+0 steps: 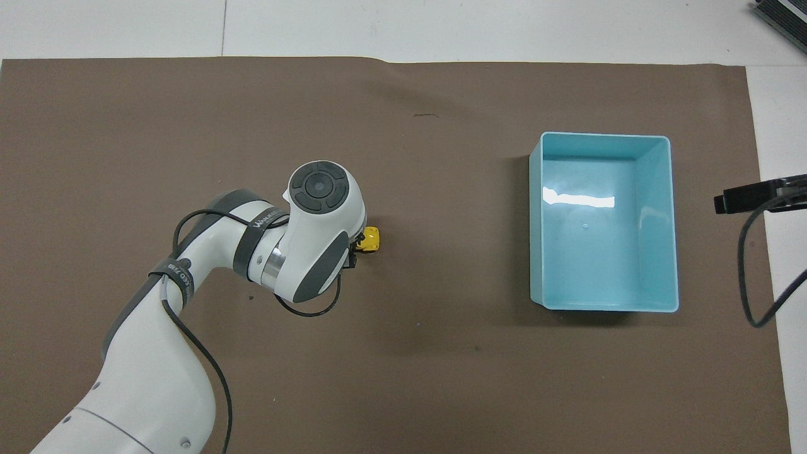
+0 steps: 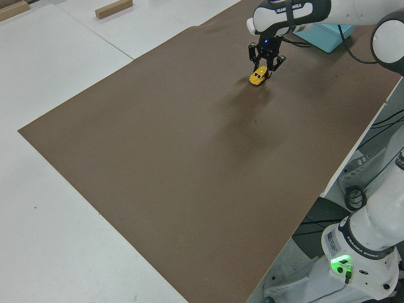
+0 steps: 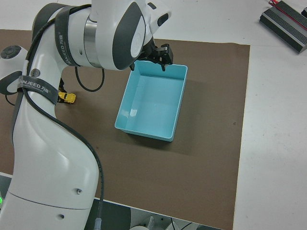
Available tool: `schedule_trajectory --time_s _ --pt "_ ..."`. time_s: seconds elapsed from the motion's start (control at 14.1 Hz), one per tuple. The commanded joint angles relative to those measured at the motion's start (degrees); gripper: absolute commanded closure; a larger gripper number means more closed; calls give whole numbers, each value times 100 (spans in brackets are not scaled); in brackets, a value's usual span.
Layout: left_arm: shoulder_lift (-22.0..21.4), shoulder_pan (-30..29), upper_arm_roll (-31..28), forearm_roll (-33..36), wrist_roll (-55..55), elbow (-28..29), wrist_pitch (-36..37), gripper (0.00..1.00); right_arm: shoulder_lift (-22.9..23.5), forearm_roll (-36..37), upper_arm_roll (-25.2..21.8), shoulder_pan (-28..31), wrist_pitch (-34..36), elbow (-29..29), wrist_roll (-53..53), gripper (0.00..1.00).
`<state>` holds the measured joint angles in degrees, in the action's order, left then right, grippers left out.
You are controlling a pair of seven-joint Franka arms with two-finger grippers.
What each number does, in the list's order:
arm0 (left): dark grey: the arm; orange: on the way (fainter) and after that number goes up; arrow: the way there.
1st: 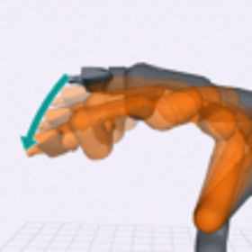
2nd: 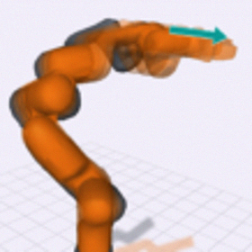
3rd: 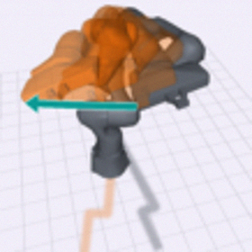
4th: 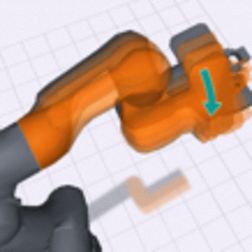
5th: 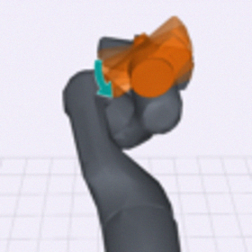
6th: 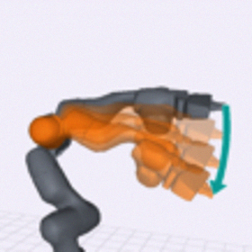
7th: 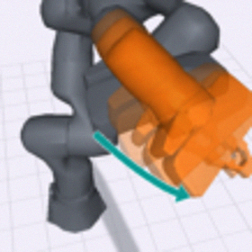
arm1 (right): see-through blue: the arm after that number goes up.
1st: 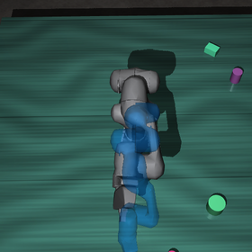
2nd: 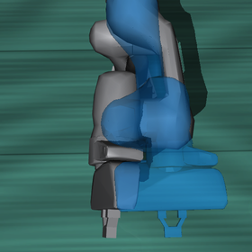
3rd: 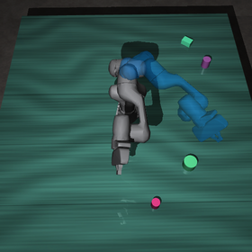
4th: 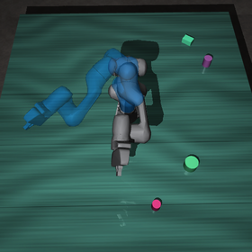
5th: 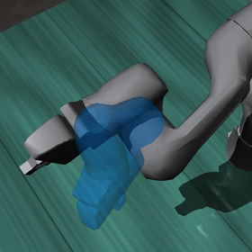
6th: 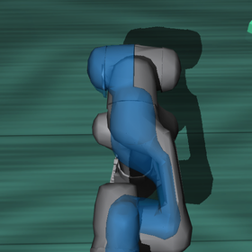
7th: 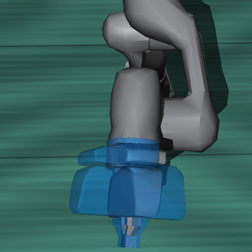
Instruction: Wind up and store yellow beetle car
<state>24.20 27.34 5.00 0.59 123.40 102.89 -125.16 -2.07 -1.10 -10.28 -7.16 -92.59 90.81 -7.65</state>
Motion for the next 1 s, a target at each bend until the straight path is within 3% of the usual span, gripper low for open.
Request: schedule_trajectory --time_s 0.0,0.71,0.85,0.92 --pt "15 -298 -25 99 -185 248 -166 100 32 13 18 4 48 -72 124 0" --pt "-179 -695 -34 178 -396 416 44 98 32 13 9 4 48 -72 124 0" --pt "-179 -695 -34 178 -396 416 53 92 32 13 18 4 48 -63 124 0" --pt "-179 -695 -34 178 -405 416 53 84 32 13 18 4 48 -63 124 0"
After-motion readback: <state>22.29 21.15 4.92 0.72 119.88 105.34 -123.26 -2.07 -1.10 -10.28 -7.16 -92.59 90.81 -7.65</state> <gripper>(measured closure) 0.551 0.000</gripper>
